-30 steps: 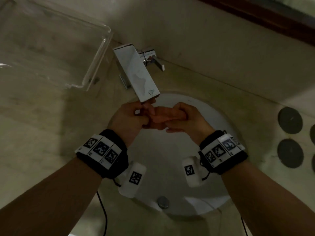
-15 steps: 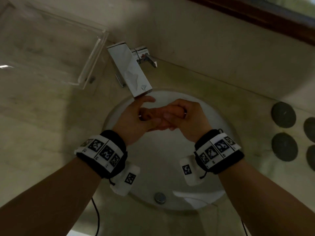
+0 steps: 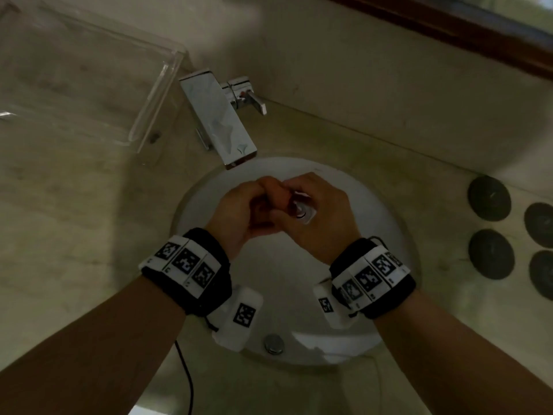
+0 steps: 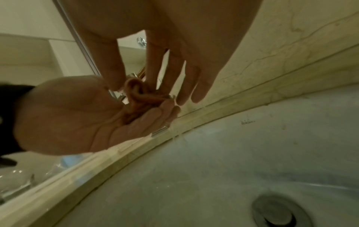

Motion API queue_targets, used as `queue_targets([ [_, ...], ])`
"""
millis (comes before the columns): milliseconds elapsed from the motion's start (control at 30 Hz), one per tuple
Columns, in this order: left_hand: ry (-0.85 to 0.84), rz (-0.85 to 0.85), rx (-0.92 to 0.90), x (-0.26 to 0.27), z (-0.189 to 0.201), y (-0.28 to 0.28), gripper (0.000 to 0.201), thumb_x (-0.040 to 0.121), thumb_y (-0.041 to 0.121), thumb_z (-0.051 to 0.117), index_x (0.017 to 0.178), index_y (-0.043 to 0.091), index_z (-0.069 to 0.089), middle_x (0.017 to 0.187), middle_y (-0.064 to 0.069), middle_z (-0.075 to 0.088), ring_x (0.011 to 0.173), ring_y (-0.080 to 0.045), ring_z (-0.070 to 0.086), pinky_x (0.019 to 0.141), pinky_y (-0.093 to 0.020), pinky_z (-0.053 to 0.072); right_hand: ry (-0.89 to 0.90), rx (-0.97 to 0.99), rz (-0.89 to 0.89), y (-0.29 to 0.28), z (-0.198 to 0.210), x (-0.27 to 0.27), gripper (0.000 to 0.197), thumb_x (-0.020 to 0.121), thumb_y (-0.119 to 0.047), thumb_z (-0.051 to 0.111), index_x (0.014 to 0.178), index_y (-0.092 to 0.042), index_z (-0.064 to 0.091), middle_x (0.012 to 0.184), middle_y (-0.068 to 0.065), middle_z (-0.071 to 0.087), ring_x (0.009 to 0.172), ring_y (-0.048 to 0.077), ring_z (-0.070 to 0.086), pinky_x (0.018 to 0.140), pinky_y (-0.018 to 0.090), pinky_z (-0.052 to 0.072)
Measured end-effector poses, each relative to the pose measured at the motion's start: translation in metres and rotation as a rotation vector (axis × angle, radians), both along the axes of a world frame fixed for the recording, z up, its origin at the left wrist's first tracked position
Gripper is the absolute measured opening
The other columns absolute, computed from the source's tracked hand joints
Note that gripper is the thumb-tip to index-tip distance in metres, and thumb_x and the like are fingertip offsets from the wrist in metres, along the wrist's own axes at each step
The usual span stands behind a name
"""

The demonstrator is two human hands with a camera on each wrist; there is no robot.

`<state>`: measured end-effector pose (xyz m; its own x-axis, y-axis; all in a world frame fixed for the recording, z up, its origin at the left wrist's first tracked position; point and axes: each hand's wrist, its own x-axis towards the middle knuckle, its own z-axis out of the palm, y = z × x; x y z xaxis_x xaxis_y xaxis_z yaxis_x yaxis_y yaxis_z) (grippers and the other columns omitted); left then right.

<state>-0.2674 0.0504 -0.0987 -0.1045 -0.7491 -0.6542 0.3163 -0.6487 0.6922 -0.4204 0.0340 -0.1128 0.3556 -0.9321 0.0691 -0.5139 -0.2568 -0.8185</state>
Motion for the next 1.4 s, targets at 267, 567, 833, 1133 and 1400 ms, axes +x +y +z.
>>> queue_targets([
  [267, -0.045, 0.081, -0.091, -0.005, -0.010, -0.001, 0.031, 0.090, 0.014, 0.065, 0.117, -0.002, 0.061, 0.103, -0.013, 0.070, 0.094, -0.024, 0.070, 0.077, -0.033, 0.060, -0.208, 0.170, 0.088, 0.008, -0.004, -0.019, 0.022, 0.077, -0.013, 0.072, 0.099, -0.008, 0.074, 0.117, 0.007, 0.069, 0.113, 0.014, 0.062, 0.097, 0.031, 0.050],
  [567, -0.435, -0.017, -0.126, -0.021, -0.013, -0.005, 0.020, 0.080, 0.007, 0.076, 0.066, 0.010, 0.061, 0.063, 0.002, 0.052, 0.044, -0.003, 0.046, 0.038, -0.014, 0.036, -0.207, 0.216, -0.200, 0.008, 0.005, -0.023, 0.007, 0.080, -0.004, 0.071, 0.082, -0.011, 0.070, 0.083, 0.002, 0.073, 0.079, 0.017, 0.069, 0.076, 0.040, 0.058],
  [833, -0.729, -0.450, -0.266, -0.027, -0.008, -0.003, 0.025, 0.084, 0.005, 0.066, 0.064, 0.019, 0.062, 0.055, 0.008, 0.055, 0.050, -0.003, 0.055, 0.051, -0.016, 0.042, 0.369, -0.105, 0.318, 0.010, -0.002, -0.014, 0.083, 0.068, 0.007, 0.054, 0.145, -0.020, 0.034, 0.128, 0.007, 0.050, 0.094, 0.027, 0.058, 0.067, 0.041, 0.055],
  [1133, -1.249, -0.848, -0.425, -0.029, -0.010, 0.002, 0.019, 0.095, 0.013, 0.041, 0.088, 0.006, 0.056, 0.064, 0.002, 0.039, 0.082, -0.029, 0.059, 0.067, -0.032, 0.037, 0.576, -0.278, 0.219, 0.025, -0.002, -0.002, 0.074, 0.060, -0.005, 0.073, 0.131, 0.000, 0.051, 0.102, 0.014, 0.064, 0.076, 0.032, 0.064, 0.052, 0.031, 0.046],
  [1400, -0.930, -0.707, -0.362, -0.024, -0.008, -0.001, 0.044, 0.075, 0.026, 0.064, 0.113, 0.007, 0.052, 0.103, -0.007, 0.060, 0.095, -0.027, 0.063, 0.081, -0.031, 0.051, 0.547, -0.319, 0.253, 0.023, -0.001, 0.002, 0.063, 0.081, -0.004, 0.034, 0.142, -0.013, 0.022, 0.100, 0.018, 0.056, 0.074, 0.030, 0.055, 0.055, 0.032, 0.041],
])
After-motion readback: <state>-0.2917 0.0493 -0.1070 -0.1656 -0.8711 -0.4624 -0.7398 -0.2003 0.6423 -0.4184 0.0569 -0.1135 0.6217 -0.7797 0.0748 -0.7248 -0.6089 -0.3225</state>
